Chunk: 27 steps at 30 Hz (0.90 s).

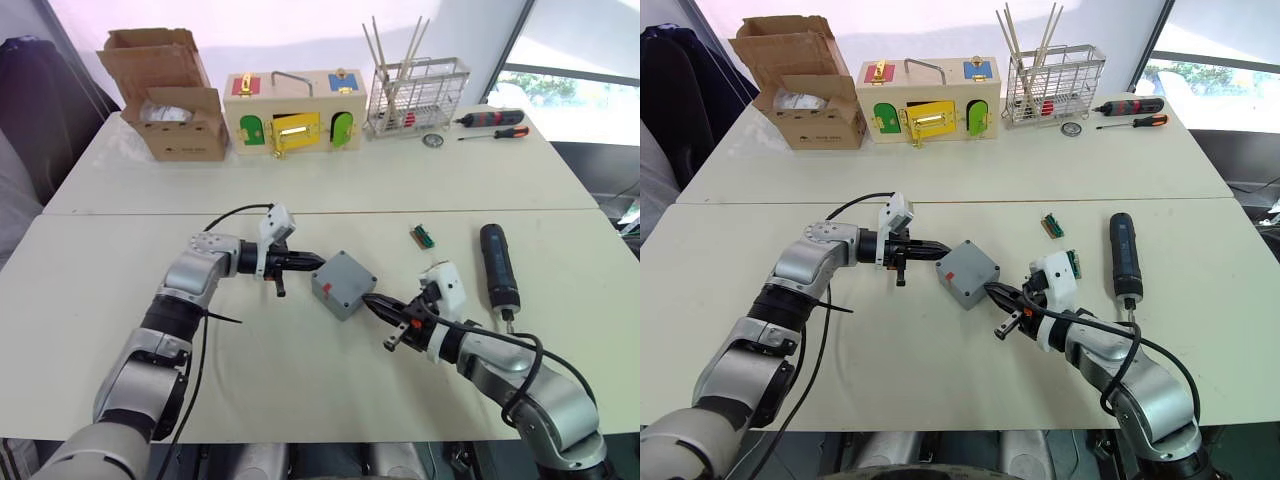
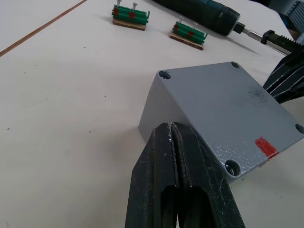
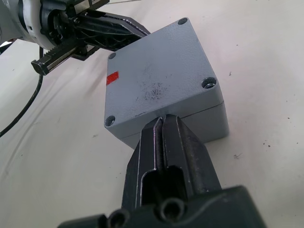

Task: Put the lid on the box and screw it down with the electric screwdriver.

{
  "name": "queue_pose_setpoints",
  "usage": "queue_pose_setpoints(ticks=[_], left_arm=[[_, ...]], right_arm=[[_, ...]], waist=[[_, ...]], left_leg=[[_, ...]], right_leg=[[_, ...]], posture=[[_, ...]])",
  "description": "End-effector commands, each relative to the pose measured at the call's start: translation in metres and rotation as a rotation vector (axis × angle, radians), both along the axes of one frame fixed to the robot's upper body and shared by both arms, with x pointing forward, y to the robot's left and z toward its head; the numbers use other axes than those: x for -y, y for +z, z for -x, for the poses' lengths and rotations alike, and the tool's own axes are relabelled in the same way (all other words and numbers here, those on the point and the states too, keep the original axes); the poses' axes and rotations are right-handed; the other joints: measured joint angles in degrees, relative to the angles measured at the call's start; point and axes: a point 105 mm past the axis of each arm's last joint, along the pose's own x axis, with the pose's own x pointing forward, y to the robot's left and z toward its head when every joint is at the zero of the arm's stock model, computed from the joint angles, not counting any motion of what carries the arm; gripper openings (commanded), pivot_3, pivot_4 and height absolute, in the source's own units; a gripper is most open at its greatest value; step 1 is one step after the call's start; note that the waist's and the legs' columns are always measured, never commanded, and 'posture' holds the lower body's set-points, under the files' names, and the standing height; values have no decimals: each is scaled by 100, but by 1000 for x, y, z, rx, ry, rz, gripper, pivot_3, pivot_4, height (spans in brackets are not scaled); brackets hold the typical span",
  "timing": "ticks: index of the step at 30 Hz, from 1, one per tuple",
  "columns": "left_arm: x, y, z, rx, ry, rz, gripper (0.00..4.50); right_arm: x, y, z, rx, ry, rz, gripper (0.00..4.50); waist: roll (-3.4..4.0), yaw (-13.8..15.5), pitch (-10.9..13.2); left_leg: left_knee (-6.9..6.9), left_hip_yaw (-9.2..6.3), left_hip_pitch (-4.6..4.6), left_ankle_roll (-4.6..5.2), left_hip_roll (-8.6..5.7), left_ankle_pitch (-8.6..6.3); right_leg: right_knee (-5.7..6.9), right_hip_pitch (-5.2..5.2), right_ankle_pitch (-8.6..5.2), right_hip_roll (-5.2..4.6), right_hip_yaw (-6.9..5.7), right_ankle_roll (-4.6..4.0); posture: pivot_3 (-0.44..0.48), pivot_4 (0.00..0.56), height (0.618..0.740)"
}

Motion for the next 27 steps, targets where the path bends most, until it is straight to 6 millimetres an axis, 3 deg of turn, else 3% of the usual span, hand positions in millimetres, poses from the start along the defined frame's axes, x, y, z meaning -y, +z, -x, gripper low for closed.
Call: queue_pose_setpoints(ticks=[1,7,16,22,27], left_arm=[[-3,13,-11,46,49,25,0],[-4,7,-19,38,90,17,0],[8,-18,10,15,-27,-46,0],[6,-20,24,-5,-30,-50,0],[4,-17,36,-6,-4,-32,0]], right_arm=[[3,10,3,40,15,0,39],[9,-3,8,12,16,44,39],[3,-13,-14,41,13,69,39],[1,-12,-32,99,27,97,39],[-4,-13,-34,91,58,80,39]], waist=[[0,6,0],[0,0,0],[0,-10,0],[1,-6,0],[2,3,0]], left_leg=[[0,0,0,0,0,0],[0,0,0,0,-3,0],[0,2,0,-1,0,1],[0,2,0,-3,1,2],[-1,0,0,-6,4,3]], right_leg=[[0,0,0,0,0,0],[0,1,0,0,-1,0],[0,-2,0,1,1,0],[0,-1,1,0,2,0],[0,-4,0,0,2,0]], posture=[[0,150,730],[0,150,730],[0,150,730],[0,150,730],[0,150,730]])
